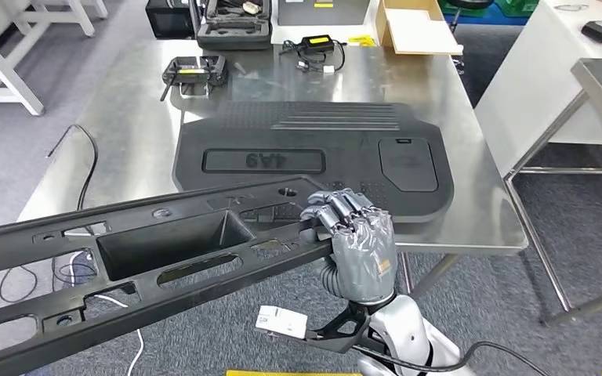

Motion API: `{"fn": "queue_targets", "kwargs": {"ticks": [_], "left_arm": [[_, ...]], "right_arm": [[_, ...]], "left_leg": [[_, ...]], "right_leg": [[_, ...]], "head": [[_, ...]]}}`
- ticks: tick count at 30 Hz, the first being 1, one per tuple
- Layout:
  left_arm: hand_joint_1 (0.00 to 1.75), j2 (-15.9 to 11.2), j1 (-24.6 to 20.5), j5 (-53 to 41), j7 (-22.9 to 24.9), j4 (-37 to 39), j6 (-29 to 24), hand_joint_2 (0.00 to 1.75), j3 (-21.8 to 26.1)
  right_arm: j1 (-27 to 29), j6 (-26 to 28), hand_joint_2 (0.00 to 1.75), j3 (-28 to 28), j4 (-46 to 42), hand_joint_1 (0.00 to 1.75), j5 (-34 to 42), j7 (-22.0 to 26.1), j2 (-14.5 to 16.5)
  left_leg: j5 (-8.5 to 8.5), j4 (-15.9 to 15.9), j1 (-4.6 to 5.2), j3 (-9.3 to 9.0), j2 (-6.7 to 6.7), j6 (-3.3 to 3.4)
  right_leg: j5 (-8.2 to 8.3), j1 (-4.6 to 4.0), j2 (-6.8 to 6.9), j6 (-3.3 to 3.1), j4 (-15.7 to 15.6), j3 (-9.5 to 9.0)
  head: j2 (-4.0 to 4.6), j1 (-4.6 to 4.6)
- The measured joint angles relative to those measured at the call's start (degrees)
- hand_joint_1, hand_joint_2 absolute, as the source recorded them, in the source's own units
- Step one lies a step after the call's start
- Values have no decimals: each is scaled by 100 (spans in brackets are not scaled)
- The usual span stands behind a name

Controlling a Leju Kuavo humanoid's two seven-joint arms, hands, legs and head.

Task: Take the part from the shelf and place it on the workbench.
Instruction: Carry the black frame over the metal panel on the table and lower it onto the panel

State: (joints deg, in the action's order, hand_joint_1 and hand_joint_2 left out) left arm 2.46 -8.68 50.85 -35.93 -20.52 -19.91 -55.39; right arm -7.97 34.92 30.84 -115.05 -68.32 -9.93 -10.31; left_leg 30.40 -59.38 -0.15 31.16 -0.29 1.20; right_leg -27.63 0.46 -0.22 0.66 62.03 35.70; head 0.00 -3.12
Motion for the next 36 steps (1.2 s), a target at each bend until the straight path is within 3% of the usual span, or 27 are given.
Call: {"fn": "queue_targets", "kwargs": {"ticks": [3,18,36], "left_arm": [[0,1,8,14,37,0,-28,175,-1],[0,1,-2,45,46,0,-129,175,-1],[0,1,4,144,-103,0,-125,175,0]], "right_arm": [[-85,0,175,-8,1,175,-4,-9,-21],[-888,-45,175,-70,159,175,207,-131,-134],[-1653,76,175,-71,799,175,279,-422,-227]], "left_leg": [[37,-18,13,13,3,-28],[14,94,8,-44,4,-89],[14,93,15,-54,4,-89]], "right_leg": [[-20,-17,-14,0,-192,-55],[-58,-26,-15,-54,-194,-71],[-56,-4,-7,-51,-202,-91]], "head": [[0,4],[0,3],[0,2]]}}
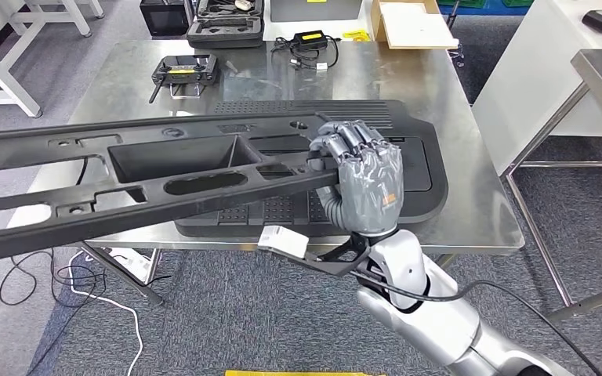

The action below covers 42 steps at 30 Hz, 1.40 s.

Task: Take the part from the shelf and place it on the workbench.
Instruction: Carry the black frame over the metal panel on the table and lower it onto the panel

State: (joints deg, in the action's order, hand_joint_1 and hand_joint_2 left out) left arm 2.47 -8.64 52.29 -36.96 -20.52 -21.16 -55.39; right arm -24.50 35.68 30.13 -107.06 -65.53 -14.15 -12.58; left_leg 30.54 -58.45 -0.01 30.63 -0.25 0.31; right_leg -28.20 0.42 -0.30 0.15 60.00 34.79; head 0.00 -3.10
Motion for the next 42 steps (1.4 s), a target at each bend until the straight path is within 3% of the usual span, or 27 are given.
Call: {"fn": "queue_targets", "kwargs": {"ticks": [8,29,33,41,42], "left_arm": [[0,-1,7,51,0,0,-28,175,0],[0,-2,8,63,-9,0,1,175,-3],[0,-2,5,47,-10,0,2,175,-16],[0,-3,-4,7,2,0,-93,175,-41],[0,-4,-4,11,4,0,-105,131,-42]], "right_arm": [[-279,36,175,-31,383,175,-33,-164,-36],[-342,138,175,-414,695,175,-52,-475,-326],[-368,129,175,-471,698,106,-52,-496,-368],[-421,100,175,-520,700,107,-60,-533,-408],[-423,96,175,-523,701,108,-55,-541,-414]], "left_leg": [[0,0,0,-1,-2,0],[0,-1,0,-2,-2,0],[0,-1,0,-2,-2,0],[0,-1,0,-2,-4,0],[0,-1,0,-2,-4,0]], "right_leg": [[0,0,1,0,0,0],[0,1,1,1,-1,0],[0,1,1,1,-1,0],[1,1,3,1,-1,-1],[1,1,2,1,-1,-1]], "head": [[0,1],[0,0],[0,0],[0,-1],[0,0]]}}
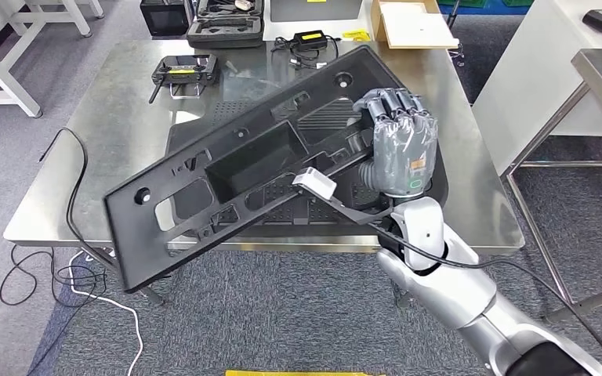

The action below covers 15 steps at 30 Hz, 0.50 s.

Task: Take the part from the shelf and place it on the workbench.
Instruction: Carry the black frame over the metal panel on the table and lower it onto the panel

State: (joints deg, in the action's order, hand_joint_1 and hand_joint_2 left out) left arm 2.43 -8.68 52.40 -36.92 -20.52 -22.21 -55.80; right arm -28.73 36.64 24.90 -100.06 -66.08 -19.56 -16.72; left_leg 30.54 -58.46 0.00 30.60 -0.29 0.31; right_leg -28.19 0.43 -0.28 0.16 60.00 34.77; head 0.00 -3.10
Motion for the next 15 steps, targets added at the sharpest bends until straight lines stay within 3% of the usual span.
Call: {"fn": "queue_targets", "kwargs": {"ticks": [3,8,12,15], "left_arm": [[0,-1,-6,8,5,-2,10,0,0],[0,-1,-23,1,27,-2,26,0,-2],[0,-1,-37,-11,46,-4,38,0,-14],[0,-1,-41,-8,56,-4,56,0,-36]], "right_arm": [[-6,-23,175,-12,2,113,0,-13,-7],[-58,-113,175,-7,14,128,-15,4,-7],[-190,-203,175,44,58,151,-28,21,-7],[-277,-248,175,90,96,150,-30,31,-4]], "left_leg": [[0,0,2,0,0,0],[0,0,1,1,-1,0],[0,0,1,0,-1,0],[0,0,1,1,-2,0]], "right_leg": [[0,1,0,0,0,0],[0,2,1,1,0,-1],[1,2,1,2,0,-2],[2,2,2,2,0,-2]], "head": [[0,1],[0,1],[0,0],[0,0]]}}
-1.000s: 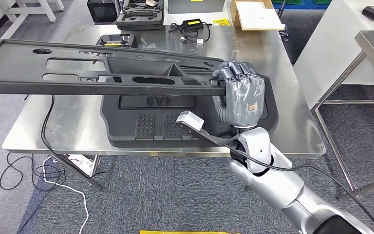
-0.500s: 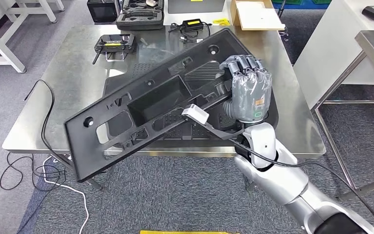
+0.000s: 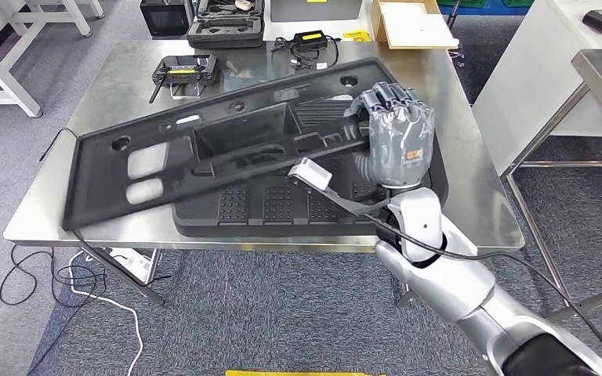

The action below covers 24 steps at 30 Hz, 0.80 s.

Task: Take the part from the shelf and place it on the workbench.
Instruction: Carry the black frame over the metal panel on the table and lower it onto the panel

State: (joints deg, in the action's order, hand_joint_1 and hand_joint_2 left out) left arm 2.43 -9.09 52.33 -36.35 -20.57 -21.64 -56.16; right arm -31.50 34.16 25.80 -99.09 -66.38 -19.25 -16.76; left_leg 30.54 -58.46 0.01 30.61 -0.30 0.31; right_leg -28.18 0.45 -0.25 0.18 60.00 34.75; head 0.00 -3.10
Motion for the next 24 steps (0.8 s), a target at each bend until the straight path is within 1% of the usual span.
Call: {"fn": "queue_targets", "kwargs": {"ticks": [3,7,12,16,19,24], "left_arm": [[0,0,-9,13,22,-1,5,0,-14],[0,0,-24,15,34,-9,5,0,-45],[0,-3,-34,-5,39,-11,8,0,-86],[0,-4,-67,-23,64,-11,43,0,-108],[0,-4,-101,-28,120,-11,60,0,-113],[0,-4,-152,-44,219,-12,62,0,-113]], "right_arm": [[-122,-26,175,49,53,151,14,9,5],[-291,-80,175,93,143,142,18,10,17],[-487,-170,175,169,306,149,16,22,49],[-731,-360,175,245,489,142,15,21,67],[-1032,-637,175,368,747,146,-5,-6,110],[-1634,-1101,175,710,1361,162,-85,-59,249]], "left_leg": [[0,0,0,0,-1,0],[0,0,0,1,-1,0],[0,0,0,1,-2,0],[0,0,0,2,-2,0],[0,0,0,2,-3,0],[-1,0,-1,2,-3,0]], "right_leg": [[0,0,0,0,0,0],[0,0,1,0,0,-1],[0,0,1,0,0,0],[0,1,2,0,0,-1],[1,1,2,0,0,-1],[2,0,3,0,1,-2]], "head": [[0,0],[0,1],[0,1],[0,1],[0,0],[0,1]]}}
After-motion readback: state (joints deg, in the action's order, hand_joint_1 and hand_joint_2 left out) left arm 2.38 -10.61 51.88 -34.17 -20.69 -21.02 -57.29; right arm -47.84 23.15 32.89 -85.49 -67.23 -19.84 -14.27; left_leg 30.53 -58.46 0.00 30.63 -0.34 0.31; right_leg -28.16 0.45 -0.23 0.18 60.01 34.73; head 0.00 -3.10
